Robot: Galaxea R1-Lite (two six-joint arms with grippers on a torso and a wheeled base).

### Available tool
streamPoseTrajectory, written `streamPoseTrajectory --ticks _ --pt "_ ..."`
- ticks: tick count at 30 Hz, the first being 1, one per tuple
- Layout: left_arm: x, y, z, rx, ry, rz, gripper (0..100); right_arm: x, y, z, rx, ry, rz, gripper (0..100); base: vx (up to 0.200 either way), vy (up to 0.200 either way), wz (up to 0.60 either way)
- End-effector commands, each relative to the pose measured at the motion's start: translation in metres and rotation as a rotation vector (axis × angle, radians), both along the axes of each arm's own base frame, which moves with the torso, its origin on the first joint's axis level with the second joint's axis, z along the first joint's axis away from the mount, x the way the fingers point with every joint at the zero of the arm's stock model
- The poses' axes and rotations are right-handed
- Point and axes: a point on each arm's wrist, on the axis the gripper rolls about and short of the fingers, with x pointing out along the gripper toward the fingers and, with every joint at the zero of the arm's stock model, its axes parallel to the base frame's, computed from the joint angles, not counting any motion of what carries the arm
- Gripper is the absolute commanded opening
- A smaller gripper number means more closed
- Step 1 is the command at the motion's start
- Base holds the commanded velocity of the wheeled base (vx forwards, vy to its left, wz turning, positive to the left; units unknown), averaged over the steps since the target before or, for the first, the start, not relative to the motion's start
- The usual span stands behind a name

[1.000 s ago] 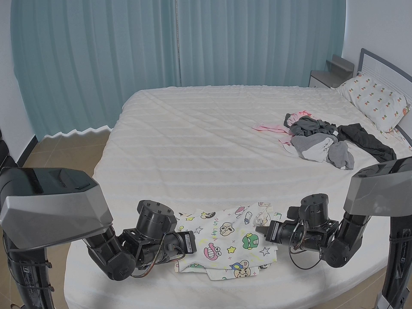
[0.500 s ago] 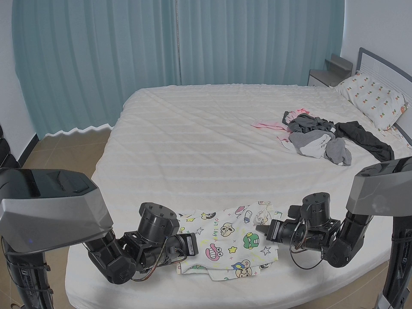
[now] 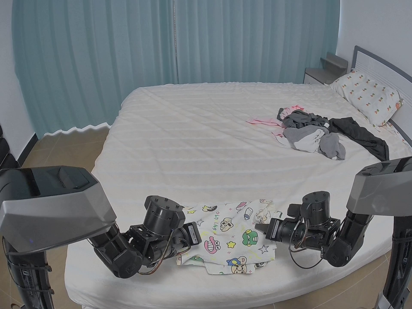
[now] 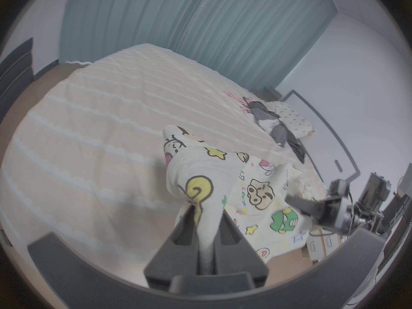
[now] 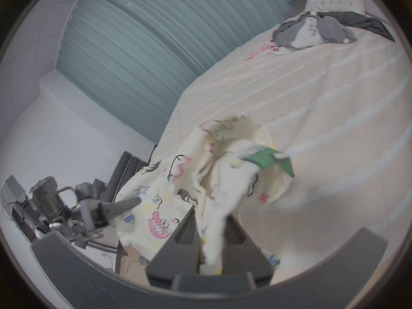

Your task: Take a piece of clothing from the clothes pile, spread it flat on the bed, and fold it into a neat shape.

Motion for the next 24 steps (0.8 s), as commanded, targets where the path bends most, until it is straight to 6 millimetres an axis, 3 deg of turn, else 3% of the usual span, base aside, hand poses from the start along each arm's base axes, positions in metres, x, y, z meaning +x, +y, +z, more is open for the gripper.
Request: streamPoseTrajectory --ticks 1,24 --pt "0.0009 -0.0023 0.0016 -0.005 -0.006 -0.002 0 0.0005 0.0004 0.0 0.002 -0.003 0.001 0 0.0 -0.2 0.0" --pt "-0.0024 -0.0103 0.0016 -0.001 -0.013 -0.019 0 -0.0003 -0.0029 0.0039 -0.003 -0.006 -0.014 0 0.0 -0.2 0.0"
